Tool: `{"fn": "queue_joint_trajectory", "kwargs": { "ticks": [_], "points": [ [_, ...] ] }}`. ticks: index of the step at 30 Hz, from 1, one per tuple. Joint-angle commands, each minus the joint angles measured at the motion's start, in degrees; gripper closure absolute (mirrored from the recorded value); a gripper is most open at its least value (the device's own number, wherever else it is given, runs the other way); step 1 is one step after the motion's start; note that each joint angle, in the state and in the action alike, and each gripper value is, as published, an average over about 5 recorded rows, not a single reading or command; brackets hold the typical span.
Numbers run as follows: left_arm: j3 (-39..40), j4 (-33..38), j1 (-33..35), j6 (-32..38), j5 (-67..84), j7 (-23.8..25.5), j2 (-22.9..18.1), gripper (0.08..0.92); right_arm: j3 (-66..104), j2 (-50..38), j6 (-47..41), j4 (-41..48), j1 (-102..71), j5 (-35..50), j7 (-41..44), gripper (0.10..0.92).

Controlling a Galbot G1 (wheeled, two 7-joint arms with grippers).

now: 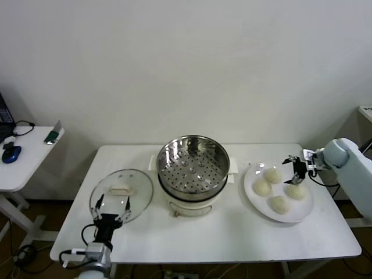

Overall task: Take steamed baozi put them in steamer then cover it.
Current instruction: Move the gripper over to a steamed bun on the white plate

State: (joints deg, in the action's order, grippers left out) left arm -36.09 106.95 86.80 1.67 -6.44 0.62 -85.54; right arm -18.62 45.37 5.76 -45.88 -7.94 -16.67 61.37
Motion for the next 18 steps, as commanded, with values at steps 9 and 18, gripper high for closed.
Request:
{"fn": "queue_joint_trajectory", "kwargs": {
  "ticks": [9, 18],
  "points": [
    [-0.4, -2.3, -0.9, -0.1, 0.9, -0.1, 1.1, 0.177, -9.3, 12.4, 4.0, 18.7, 10.5, -9.3, 0.2, 0.203],
    [-0.5, -3.3, -1.4, 0.1, 1.1, -0.1, 1.2, 0.177, -9.1, 15.4, 4.7, 22.2, 9.9, -10.7, -0.9, 0.203]
  ]
}}
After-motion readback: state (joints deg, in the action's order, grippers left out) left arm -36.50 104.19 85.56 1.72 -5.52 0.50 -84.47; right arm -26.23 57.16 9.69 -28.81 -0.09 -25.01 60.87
